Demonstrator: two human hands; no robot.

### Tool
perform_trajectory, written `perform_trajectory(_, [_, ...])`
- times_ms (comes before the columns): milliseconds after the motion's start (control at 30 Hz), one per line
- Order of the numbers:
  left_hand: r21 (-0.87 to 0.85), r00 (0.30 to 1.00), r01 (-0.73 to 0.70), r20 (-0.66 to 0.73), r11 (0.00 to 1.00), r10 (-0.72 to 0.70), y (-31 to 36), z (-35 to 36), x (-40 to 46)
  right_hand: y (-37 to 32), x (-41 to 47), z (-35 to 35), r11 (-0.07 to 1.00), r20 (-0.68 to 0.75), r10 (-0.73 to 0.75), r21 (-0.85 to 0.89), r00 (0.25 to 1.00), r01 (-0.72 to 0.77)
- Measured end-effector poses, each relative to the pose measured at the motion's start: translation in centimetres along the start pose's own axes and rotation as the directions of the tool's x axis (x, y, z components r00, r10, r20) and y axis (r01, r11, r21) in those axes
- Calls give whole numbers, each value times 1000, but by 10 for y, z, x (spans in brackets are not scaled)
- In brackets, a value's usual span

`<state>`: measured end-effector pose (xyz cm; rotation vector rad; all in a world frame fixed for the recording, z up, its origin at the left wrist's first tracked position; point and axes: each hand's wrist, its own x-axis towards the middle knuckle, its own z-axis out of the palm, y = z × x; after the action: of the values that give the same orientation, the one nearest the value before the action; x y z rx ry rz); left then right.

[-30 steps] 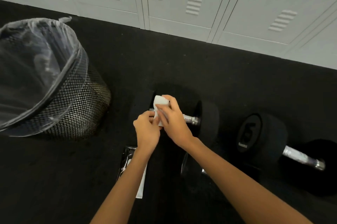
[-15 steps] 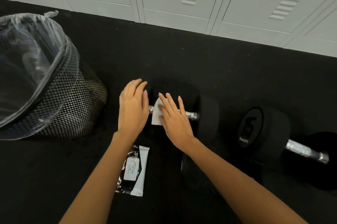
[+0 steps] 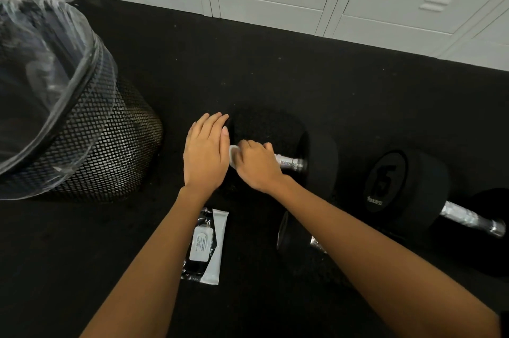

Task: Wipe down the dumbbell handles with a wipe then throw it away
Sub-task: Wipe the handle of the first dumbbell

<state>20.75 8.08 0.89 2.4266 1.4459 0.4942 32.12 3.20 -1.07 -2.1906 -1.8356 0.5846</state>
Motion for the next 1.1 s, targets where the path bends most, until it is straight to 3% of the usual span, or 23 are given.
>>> perform_trajectory(167, [-26, 1000, -8, -12, 1000, 7, -1, 0, 0, 16, -19, 10, 981, -54, -193, -35, 980, 191])
perform_trajectory(300, [-40, 1000, -23, -2, 999, 23, -1, -4, 0, 33, -32, 16, 964, -211, -264, -39, 941, 262])
perform_trajectory(400, [-52, 999, -29, 16, 998, 30, -1, -6, 0, 31, -38, 15, 979, -295, -191, 8, 936, 202])
perform_trajectory(533, [-62, 999, -24, 27, 998, 26, 0, -8, 0, 6, -19, 6, 998, -240, -32, 44, 970, 44])
perform_trajectory(700, [-43, 998, -33, 47, 999, 35, -2, -8, 0, 3, -17, 16, 988, -116, -153, -5, 981, 154])
perform_trajectory(833, [-34, 997, -36, 61, 999, 38, -2, -9, 0, 28, -32, 15, 964, -188, -263, -79, 946, 252])
perform_trajectory(967, [-44, 997, -27, 72, 999, 30, -2, -8, 1, 21, -28, 7, 992, -264, -108, 29, 959, 120])
perform_trajectory(1033, [-44, 997, -22, 72, 999, 25, -2, -9, 1, 6, -19, 4, 997, -232, -21, 62, 973, 37])
perform_trajectory(1100, [-43, 997, -20, 75, 999, 23, -2, -9, 1, -3, -14, 7, 999, -177, -28, 16, 984, 31])
